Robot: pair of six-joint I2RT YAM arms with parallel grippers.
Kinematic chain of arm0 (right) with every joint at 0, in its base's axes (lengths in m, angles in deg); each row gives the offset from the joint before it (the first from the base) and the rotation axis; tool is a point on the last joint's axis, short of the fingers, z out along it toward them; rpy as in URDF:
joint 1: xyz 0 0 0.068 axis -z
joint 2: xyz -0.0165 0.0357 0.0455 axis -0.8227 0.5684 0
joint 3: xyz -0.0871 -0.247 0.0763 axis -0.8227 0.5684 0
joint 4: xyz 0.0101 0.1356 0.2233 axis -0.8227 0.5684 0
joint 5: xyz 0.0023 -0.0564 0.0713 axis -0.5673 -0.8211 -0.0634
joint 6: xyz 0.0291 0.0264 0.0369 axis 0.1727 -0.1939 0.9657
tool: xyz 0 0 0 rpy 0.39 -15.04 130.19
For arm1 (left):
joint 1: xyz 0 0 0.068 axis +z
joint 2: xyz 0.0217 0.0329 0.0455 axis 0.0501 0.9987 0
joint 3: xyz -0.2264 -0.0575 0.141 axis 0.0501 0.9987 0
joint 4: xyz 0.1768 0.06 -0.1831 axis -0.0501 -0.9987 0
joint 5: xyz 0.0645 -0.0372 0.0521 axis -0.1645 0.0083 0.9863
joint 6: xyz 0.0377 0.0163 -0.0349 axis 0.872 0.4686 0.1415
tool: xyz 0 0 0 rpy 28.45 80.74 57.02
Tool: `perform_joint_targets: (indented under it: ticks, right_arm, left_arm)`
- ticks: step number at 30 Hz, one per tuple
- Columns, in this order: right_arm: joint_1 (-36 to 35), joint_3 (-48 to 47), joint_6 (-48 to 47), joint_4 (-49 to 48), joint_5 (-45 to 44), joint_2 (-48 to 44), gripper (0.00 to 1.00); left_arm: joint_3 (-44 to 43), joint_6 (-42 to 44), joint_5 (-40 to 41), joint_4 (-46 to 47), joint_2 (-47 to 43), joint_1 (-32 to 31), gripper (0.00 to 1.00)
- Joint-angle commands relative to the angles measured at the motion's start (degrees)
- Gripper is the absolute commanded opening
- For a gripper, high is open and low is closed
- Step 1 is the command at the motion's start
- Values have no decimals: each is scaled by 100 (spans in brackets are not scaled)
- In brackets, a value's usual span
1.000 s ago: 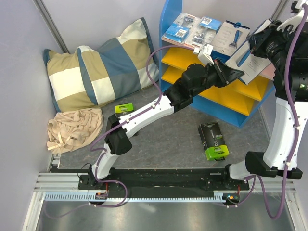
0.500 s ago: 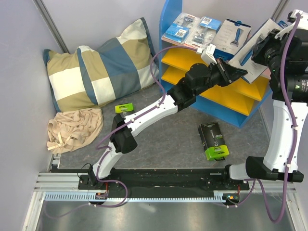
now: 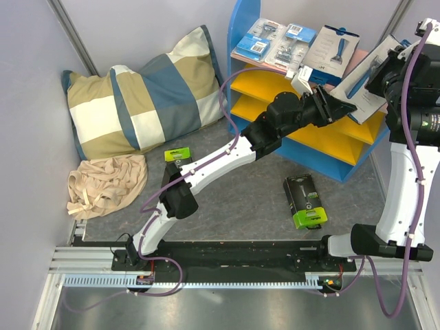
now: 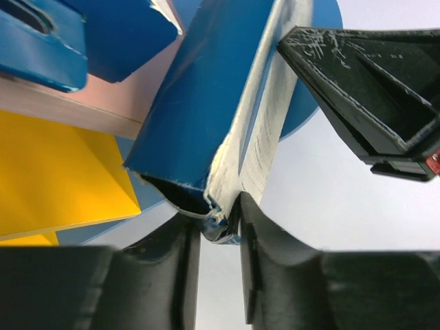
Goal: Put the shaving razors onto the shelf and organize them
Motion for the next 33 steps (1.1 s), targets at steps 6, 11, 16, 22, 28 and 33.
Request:
perform_joint_targets:
  ticks: [6, 11, 16, 22, 28, 33]
  right_arm:
    - [147, -6, -100, 58, -39, 153, 11]
    - [183, -32, -118, 66, 66, 241, 11]
    - [218, 3, -135, 75, 101, 320, 11]
    - [270, 38, -153, 93, 163, 347, 11]
    - [306, 38, -170, 110, 260, 382, 11]
    - [315, 82, -188, 128, 321, 399, 11]
  left_arm:
    - [-263, 352, -306, 406, -17, -63, 58]
    - [-236, 518, -429, 555, -87, -72, 72]
    - [-167, 721, -570, 696, -184, -81, 79]
    - [438, 940, -597, 907, -597, -90, 84]
    - [1194, 1142, -544, 1082, -1054, -90, 87]
    - [2292, 1310, -676, 2065, -1519, -90, 88]
